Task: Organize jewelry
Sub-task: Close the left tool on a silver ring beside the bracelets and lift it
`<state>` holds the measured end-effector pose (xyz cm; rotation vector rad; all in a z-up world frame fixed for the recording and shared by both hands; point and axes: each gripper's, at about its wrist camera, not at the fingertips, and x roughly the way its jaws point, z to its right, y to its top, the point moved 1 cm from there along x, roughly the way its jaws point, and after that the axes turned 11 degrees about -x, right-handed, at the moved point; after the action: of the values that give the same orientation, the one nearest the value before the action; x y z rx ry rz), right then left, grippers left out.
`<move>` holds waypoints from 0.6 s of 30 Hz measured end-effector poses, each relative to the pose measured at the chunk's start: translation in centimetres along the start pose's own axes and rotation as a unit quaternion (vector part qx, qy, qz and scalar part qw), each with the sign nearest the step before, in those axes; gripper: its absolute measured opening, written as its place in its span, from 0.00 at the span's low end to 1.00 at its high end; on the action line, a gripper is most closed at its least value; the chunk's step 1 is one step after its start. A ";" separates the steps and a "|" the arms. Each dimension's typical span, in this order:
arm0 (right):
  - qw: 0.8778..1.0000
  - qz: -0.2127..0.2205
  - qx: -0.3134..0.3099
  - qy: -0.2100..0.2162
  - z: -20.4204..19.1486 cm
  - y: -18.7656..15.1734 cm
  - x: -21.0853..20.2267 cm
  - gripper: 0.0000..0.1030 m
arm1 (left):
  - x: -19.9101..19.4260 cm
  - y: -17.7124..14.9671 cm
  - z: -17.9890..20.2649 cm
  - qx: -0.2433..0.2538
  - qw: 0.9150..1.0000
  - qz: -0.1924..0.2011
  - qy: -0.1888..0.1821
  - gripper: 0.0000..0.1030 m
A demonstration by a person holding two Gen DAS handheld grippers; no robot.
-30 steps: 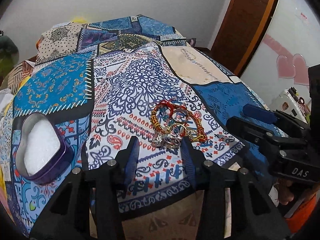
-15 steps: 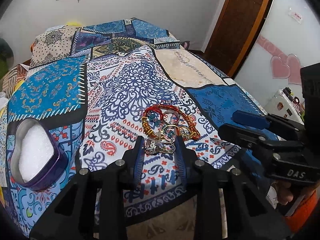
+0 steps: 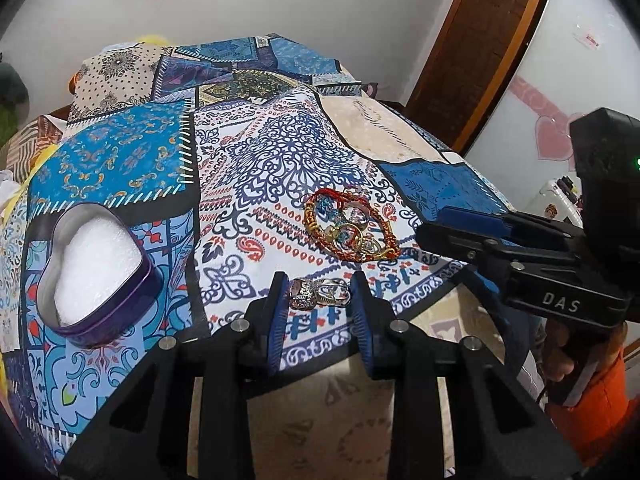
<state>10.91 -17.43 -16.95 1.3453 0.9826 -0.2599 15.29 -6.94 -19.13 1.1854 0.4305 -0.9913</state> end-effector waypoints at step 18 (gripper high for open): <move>0.997 -0.012 -0.046 0.060 -5.1 1.7 2.0 0.19 | -1.5 -1.1 -1.8 -0.007 1.000 0.004 0.001 0.30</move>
<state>11.04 -11.68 -16.75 1.2785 1.0988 -0.1507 13.95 -4.73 -19.31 1.1754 0.4333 -0.9784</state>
